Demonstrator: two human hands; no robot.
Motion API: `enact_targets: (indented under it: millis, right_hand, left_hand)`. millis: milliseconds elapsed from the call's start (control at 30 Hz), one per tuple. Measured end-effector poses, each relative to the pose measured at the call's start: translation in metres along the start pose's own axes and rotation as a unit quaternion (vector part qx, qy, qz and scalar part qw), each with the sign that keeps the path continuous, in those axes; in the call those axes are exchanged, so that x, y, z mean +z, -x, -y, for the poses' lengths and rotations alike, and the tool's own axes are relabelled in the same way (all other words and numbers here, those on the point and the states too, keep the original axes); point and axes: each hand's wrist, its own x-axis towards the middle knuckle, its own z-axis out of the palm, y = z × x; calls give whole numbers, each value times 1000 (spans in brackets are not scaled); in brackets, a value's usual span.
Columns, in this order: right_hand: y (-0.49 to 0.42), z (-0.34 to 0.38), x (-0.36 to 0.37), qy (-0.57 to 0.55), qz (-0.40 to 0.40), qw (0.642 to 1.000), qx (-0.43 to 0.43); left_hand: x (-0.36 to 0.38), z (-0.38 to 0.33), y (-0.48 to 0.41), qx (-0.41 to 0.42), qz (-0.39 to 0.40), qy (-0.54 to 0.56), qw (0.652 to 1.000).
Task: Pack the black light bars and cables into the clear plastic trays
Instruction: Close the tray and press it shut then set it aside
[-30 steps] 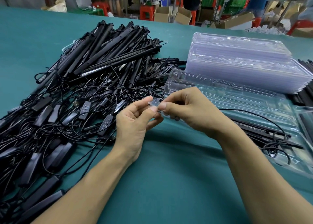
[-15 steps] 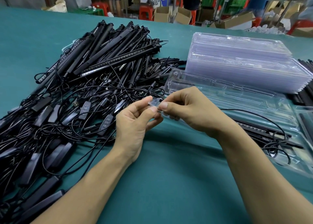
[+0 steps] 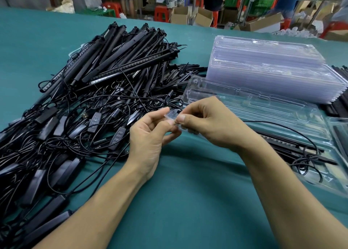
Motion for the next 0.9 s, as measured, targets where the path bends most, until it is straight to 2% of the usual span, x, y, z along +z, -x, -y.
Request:
enact_targets:
  millis: [300, 700, 900]
  right_hand:
    - [1, 3, 4, 28, 2, 1000, -9]
    - [0, 3, 8, 56, 10, 998, 6]
    - [1, 4, 11, 74, -4, 997, 10]
  left_hand:
    - [1, -2, 1, -3, -7, -34, 999]
    - [5, 0, 1, 14, -54, -103, 993]
    - [1, 0, -2, -12, -63, -85, 994]
